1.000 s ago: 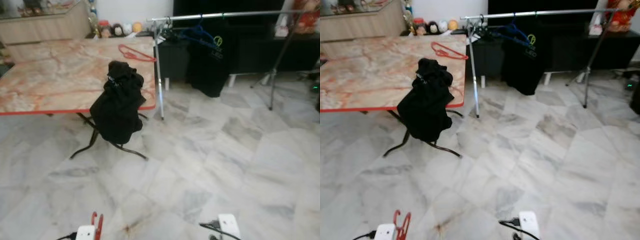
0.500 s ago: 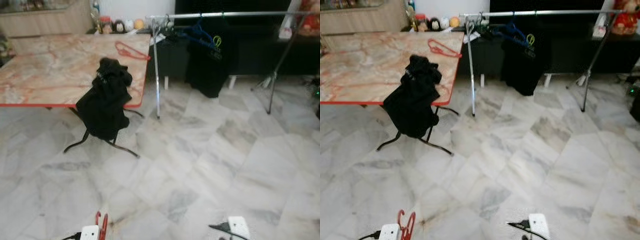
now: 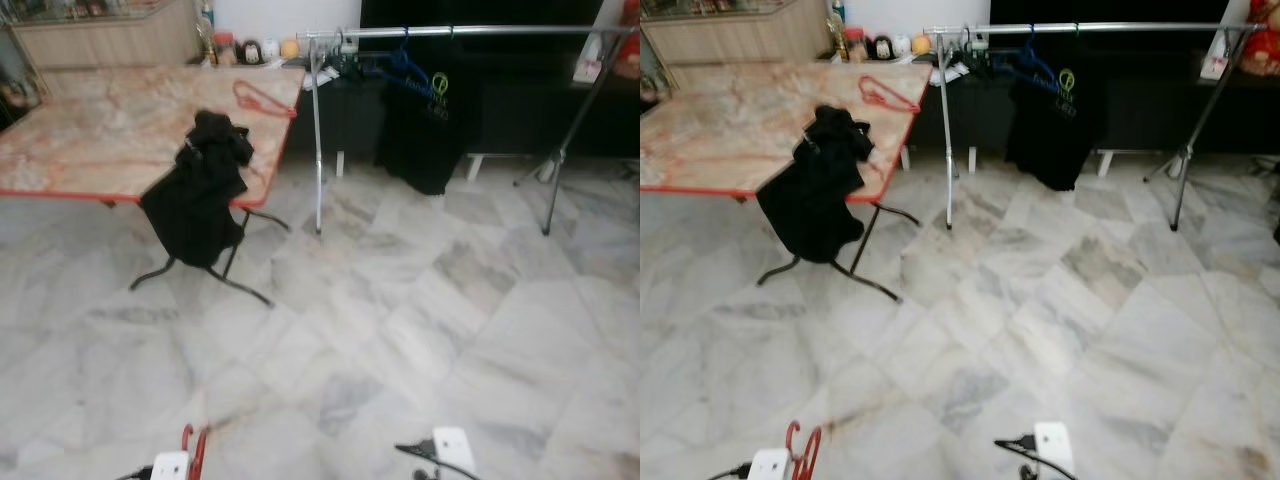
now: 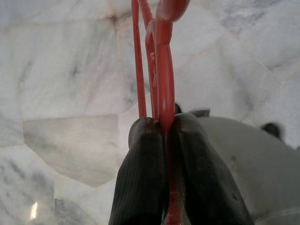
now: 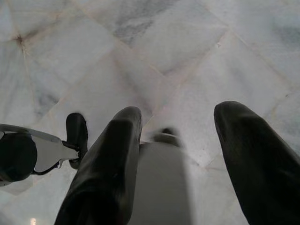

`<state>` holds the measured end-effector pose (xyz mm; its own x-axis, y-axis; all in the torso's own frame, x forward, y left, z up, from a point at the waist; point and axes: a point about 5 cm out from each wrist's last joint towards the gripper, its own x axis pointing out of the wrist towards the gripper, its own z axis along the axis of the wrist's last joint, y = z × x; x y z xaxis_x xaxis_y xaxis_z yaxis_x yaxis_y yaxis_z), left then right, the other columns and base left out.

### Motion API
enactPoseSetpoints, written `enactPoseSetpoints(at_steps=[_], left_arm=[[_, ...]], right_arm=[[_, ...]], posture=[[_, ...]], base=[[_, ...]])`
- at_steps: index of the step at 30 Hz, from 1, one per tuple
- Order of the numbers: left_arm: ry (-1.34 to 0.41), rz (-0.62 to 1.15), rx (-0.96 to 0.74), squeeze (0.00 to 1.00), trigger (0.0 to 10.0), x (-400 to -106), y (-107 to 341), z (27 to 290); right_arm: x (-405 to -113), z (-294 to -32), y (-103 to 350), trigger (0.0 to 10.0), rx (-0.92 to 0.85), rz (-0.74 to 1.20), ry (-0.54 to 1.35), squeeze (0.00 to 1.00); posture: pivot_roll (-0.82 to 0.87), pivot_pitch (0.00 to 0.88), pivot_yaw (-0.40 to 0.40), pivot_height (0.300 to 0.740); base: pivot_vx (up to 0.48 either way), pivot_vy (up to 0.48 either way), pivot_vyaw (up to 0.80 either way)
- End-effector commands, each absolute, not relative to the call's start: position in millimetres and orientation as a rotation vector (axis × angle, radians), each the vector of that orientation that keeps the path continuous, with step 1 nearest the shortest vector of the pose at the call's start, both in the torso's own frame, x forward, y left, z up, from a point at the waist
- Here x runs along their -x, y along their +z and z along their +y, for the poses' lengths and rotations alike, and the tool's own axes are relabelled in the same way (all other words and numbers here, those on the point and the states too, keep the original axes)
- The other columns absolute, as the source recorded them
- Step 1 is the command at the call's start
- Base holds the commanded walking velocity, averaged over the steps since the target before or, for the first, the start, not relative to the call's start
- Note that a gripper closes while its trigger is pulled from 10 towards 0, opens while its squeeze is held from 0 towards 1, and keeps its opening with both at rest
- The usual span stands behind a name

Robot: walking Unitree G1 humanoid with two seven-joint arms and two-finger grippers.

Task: Hang hanger

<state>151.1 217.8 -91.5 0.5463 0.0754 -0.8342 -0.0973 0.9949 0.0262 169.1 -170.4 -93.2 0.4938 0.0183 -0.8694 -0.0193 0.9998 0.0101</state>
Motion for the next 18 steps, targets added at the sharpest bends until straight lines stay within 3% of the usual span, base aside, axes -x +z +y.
enactPoseSetpoints(at_steps=[1, 14, 18], left_arm=[[0.106, 0.99, 0.032, 0.0, 10.0, -151, -92, 216], [0.119, 0.985, 0.059, 0.0, 10.0, -150, -92, 215], [0.105, 0.983, 0.055, 0.0, 10.0, -150, -92, 214]], right_arm=[[-166, -178, -94, 10.0, 0.013, 1.06, -0.004, 0.0], [-164, -200, -92, 10.0, 0.033, 1.066, -0.032, 0.0], [-161, -204, -93, 10.0, 0.044, 1.082, -0.029, 0.0]], posture=[[0.0, 0.0, 0.013, 0.74], [0.01, 0.0, 0.004, 0.74], [0.01, 0.0, 0.007, 0.74]], base=[[0.0, -0.255, 0.0], [0.0, 0.0, 0.0], [0.12, 0.0, -0.62]])
